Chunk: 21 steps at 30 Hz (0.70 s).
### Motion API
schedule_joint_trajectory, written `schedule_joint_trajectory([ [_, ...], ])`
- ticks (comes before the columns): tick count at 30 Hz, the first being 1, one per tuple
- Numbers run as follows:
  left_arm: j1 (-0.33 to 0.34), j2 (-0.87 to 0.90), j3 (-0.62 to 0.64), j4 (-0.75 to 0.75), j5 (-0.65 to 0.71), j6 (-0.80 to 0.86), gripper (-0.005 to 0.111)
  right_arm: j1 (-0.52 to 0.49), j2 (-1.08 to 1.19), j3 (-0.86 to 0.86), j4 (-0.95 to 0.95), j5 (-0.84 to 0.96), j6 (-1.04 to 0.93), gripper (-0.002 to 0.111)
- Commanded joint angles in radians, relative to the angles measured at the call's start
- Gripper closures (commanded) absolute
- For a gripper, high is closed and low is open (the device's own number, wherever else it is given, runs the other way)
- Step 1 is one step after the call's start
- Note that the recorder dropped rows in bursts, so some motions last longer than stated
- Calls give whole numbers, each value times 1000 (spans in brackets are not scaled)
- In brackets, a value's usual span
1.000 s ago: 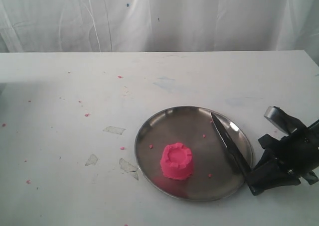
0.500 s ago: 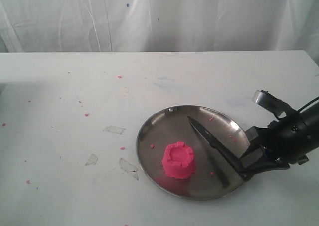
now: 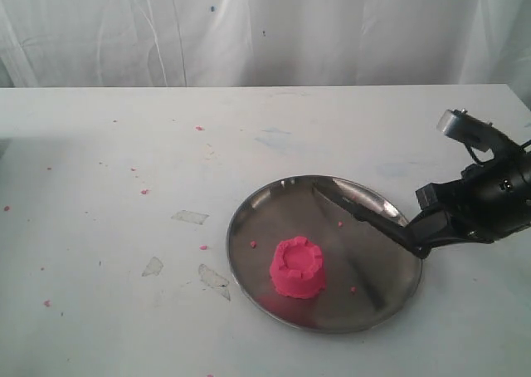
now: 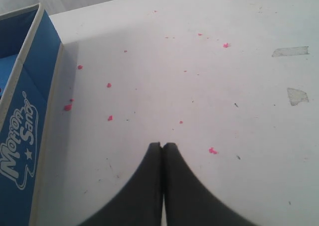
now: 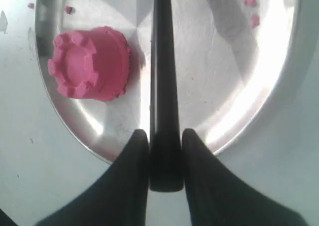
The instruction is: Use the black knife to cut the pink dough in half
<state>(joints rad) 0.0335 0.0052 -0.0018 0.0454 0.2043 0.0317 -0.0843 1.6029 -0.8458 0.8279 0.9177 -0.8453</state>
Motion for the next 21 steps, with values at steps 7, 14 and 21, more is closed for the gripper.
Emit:
schedule_joint_trajectory([
  [7, -1, -5, 2, -3, -4, -5, 107, 109, -86, 0, -73, -12, -7, 108],
  [14, -1, -5, 2, -3, -4, -5, 107, 136, -57, 46, -160, -71, 60, 108],
  [21, -1, -5, 2, -3, -4, -5, 107, 136, -43, 129, -230, -14, 201, 103],
])
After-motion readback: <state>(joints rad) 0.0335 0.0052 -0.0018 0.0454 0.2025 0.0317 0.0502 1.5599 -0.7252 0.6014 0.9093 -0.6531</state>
